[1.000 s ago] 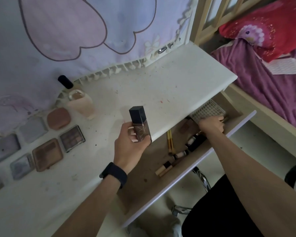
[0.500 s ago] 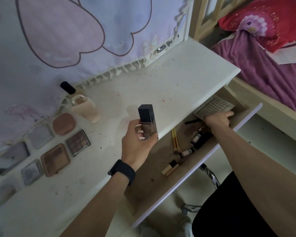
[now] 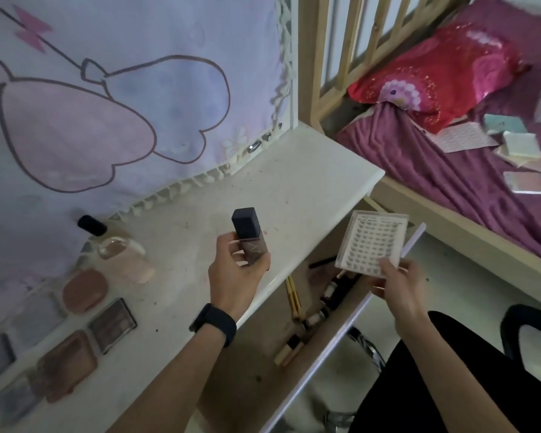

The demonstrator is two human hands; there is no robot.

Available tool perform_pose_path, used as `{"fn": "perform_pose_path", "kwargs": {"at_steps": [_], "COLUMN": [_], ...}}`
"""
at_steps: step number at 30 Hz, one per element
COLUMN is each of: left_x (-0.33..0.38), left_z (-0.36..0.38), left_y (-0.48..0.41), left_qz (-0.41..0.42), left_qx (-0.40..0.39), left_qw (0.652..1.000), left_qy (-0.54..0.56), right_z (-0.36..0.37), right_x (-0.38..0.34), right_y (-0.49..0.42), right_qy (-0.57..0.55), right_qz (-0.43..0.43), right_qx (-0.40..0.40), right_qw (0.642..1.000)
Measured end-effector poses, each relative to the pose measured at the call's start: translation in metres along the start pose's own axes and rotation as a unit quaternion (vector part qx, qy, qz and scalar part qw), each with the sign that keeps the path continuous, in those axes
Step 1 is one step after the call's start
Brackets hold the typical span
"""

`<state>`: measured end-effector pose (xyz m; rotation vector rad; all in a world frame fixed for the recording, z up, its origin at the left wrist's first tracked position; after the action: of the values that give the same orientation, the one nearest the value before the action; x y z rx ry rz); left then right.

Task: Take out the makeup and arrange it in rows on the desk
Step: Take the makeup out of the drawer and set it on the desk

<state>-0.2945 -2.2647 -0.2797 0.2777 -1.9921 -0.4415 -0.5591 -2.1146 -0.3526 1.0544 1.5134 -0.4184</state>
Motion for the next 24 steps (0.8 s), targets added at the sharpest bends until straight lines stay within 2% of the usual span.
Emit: {"fn": "perform_pose_path", "kwargs": {"at_steps": [5, 10, 12, 15, 17, 19, 24], "left_x": [0.014, 0.014, 0.010, 0.010, 0.012, 0.013, 0.007], "left_z": [0.002, -0.011, -0.017, -0.025, -0.030, -0.034, -0.040], "left_y": [-0.033, -0.058, -0.067, -0.076, -0.081, -0.084, -0.089], "left_qz": [0.017, 0.015, 0.002, -0.001, 0.001, 0.002, -0.004], "left_qx": [-0.005, -0.011, -0.013, -0.019, -0.025, -0.025, -0.029], "left_qw": [1.000, 0.999, 0.999, 0.999, 0.999, 0.999, 0.999], "left_qy": [-0.010, -0.034, -0.040, -0.046, -0.043, -0.043, -0.023], "right_z": [0.027, 0.101, 0.129, 0.162, 0.179, 0.191, 0.210], "right_x": [-0.027, -0.068, -0.077, -0.092, -0.104, -0.111, -0.117], "right_y": [0.001, -0.034, -0.050, -0.067, -0.076, -0.083, -0.091], "right_qy": [-0.106, -0.084, -0.035, 0.090, 0.199, 0.290, 0.408], "right_qz": [-0.001, -0.031, -0.041, -0.126, -0.176, -0.190, -0.205], "right_qx": [0.024, -0.023, -0.032, -0.047, -0.069, -0.094, -0.116], "right_qw": [0.994, 0.996, 0.998, 0.987, 0.962, 0.933, 0.882]}}
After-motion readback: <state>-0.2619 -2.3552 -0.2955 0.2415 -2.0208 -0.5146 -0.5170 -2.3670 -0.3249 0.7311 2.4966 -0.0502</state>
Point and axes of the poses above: each hand's wrist, its own y-axis away from the middle knuckle, its own z-axis out of the palm, x = y × z, the point moved 6 cm from there along -y, towards the middle knuckle, and after that the axes turned 15 degrees about -z, right-handed, at the moved point
